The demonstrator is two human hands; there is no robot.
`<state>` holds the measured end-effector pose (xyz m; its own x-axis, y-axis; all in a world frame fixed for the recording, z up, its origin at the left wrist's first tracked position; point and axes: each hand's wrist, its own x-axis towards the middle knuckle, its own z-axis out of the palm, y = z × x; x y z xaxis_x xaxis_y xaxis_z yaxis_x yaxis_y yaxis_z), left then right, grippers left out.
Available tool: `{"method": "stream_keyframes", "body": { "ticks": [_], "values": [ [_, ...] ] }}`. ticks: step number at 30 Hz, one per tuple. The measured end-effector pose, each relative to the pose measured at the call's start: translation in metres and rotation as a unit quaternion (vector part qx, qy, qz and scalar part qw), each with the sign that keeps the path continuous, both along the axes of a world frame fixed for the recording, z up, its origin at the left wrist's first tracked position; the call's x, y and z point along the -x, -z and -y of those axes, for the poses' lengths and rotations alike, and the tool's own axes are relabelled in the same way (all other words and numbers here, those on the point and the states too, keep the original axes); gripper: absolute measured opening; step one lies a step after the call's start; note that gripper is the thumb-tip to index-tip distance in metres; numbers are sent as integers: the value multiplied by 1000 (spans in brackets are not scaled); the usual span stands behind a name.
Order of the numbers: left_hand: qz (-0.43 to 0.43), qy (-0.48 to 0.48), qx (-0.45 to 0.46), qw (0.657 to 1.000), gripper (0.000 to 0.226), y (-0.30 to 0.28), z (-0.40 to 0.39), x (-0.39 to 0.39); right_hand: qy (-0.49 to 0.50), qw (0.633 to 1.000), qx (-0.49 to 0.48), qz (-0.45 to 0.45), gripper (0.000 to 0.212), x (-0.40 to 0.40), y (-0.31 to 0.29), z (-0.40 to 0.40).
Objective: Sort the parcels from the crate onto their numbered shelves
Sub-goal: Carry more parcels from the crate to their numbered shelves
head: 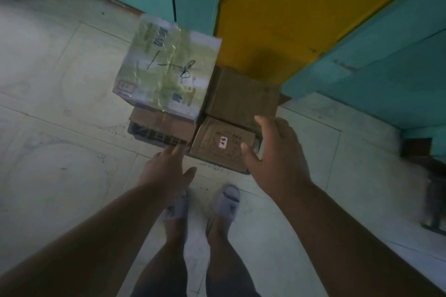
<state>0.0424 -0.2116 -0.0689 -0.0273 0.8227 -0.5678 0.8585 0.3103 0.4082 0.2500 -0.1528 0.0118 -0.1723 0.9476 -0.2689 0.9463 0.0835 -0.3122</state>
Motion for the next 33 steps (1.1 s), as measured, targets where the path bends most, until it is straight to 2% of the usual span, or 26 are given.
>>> {"method": "stream_keyframes", "body": {
  "ticks": [4, 8, 11, 14, 18, 20, 23, 25, 26, 28, 30, 33],
  "values": [
    [14, -57, 34, 998, 60, 62, -10, -9, 3, 998, 52, 36, 59, -9, 78, -9],
    [61, -83, 48, 993, 50, 102, -16, -20, 19, 986, 144, 79, 61, -17, 139, -12],
    [114, -137, 41, 983, 43, 113, -15, -27, 49, 977, 205, 33, 62, -16, 163, -4],
    [150, -176, 15, 973, 42, 96, -6, -35, 84, 979, 184, -35, 57, -19, 158, 7],
    [193, -243, 5, 951, 29, 36, 8, -37, 83, 987, 123, -66, 54, -30, 97, 18],
    [197, -301, -6, 933, 20, -14, 10, -37, 61, 988, 106, -90, 62, -34, 45, 25],
    [168, -371, -36, 913, 33, -96, 9, -35, 14, 985, 112, -134, 95, -36, -47, 36],
    [164, -378, -46, 910, 43, -150, 9, -29, -49, 985, 98, -133, 116, -41, -106, 44],
    [171, -374, -41, 911, 49, -175, 8, -26, -78, 986, 80, -121, 120, -45, -131, 47],
    [186, -369, -33, 910, 56, -219, 6, -24, -99, 989, 40, -98, 113, -52, -171, 50],
    [236, -387, -24, 891, 51, -254, 6, -23, -68, 992, 1, -103, 96, -58, -203, 50],
    [354, -368, 1, 860, 48, -297, 11, -24, 34, 983, -12, -180, 81, -60, -242, 47]
  ]
}}
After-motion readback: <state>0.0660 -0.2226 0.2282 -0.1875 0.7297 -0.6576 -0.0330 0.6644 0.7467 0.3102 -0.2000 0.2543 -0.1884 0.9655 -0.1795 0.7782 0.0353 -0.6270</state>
